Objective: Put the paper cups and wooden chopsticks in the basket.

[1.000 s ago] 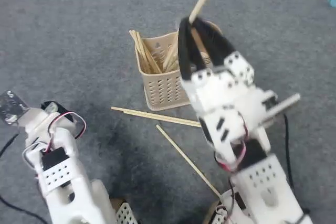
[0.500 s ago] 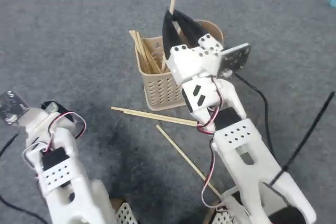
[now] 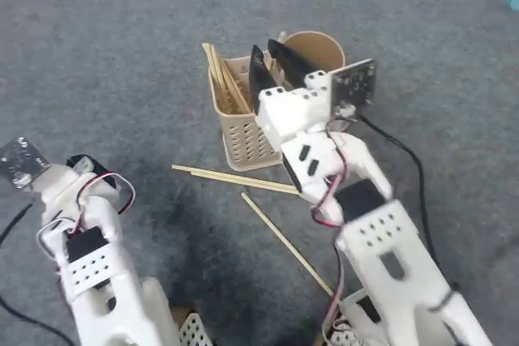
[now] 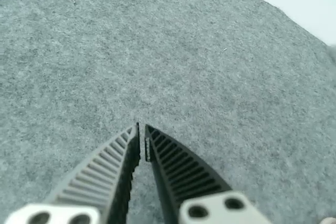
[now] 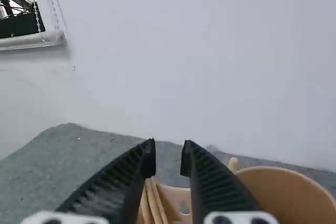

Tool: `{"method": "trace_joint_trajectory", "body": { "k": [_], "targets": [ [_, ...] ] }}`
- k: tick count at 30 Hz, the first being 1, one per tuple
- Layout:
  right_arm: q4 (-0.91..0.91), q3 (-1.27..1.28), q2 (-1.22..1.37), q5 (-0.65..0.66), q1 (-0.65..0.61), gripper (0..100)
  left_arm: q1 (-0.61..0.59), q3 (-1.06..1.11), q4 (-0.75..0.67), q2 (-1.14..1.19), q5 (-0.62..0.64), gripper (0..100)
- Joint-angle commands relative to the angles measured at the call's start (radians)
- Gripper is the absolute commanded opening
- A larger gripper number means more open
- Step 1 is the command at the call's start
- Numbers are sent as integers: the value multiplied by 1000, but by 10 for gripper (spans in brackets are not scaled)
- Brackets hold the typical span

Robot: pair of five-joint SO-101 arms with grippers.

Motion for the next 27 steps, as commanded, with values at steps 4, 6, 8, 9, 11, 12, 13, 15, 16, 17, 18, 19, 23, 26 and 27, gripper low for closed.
{"method": "trace_joint_trajectory", "body": {
  "k": [4,6,8,9,11,12,13,15,16,17,18,19,23,26,27],
  "targets": [
    [588,-276,-226,-12,-22,87,12,-28,-29,-6,-8,15],
    [748,-334,-246,-12,-58,87,12,-28,-28,-6,-8,15],
    [891,-370,-254,-12,-99,86,12,-28,-26,-6,-9,15],
    [944,-371,-252,-12,-127,86,12,-28,-26,-6,-9,15],
    [1044,-367,-239,-12,-194,85,12,-28,-26,-6,-9,15],
    [1081,-351,-228,-12,-217,85,12,-28,-25,-6,-9,15],
    [1109,-333,-217,-12,-234,85,12,-28,-25,-6,-9,15],
    [1125,-278,-197,-12,-255,84,12,-28,-25,-6,-9,15],
    [1119,-241,-188,-12,-257,85,12,-27,-25,-6,-9,15],
    [1102,-199,-179,-12,-259,84,12,-27,-25,-6,-9,15],
    [1078,-155,-170,-12,-259,84,12,-25,-25,-6,-9,15],
    [1046,-109,-162,-12,-259,84,12,-22,-25,-6,-9,15],
    [848,94,-122,-8,-259,84,12,-21,-25,-8,-9,15],
    [682,222,-65,-6,-259,87,11,-21,-25,-8,-9,15],
    [641,252,-36,-6,-259,87,11,-19,-25,-8,-9,15]
  ]
}}
